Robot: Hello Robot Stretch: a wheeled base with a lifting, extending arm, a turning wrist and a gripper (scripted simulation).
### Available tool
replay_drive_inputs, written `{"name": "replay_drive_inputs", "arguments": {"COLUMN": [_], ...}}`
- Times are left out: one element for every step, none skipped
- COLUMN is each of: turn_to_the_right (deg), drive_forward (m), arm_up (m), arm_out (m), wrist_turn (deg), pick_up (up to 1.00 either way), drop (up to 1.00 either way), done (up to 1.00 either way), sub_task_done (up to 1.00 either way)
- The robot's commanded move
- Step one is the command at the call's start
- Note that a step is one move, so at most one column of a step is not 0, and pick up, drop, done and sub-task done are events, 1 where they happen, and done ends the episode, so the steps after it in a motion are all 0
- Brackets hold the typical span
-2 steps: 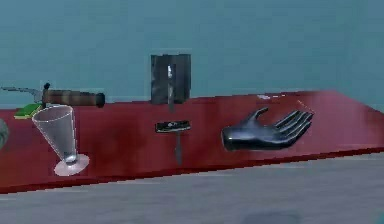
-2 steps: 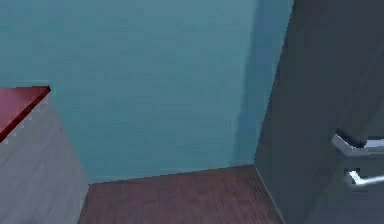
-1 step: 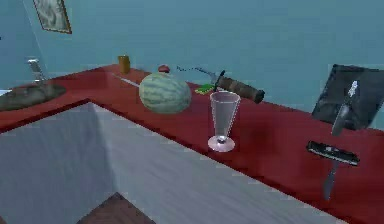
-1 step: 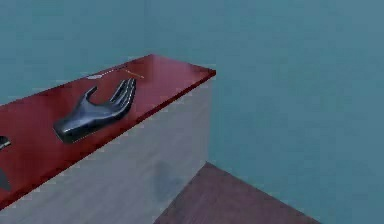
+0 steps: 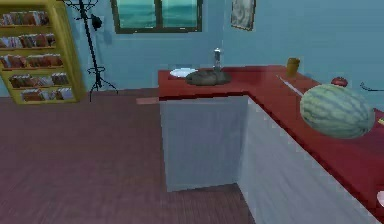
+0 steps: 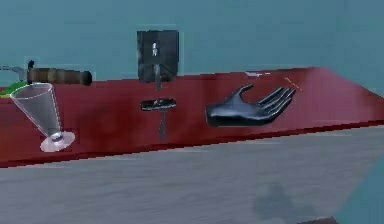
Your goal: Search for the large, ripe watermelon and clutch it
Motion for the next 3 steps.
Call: {"name": "replay_drive_inputs", "arguments": {"turn_to_the_right": [-45.0, 45.0, 6.0], "drive_forward": [0.0, 0.0, 0.0], "arm_up": [0.0, 0.0, 0.0], "arm_out": [0.0, 0.0, 0.0], "wrist_turn": [0.0, 0.0, 0.0], "pick_up": [0.0, 0.0, 0.0], "drop": [0.0, 0.0, 0.0], "done": [0.0, 0.0, 0.0], "sub_task_done": [0.0, 0.0, 0.0]}}
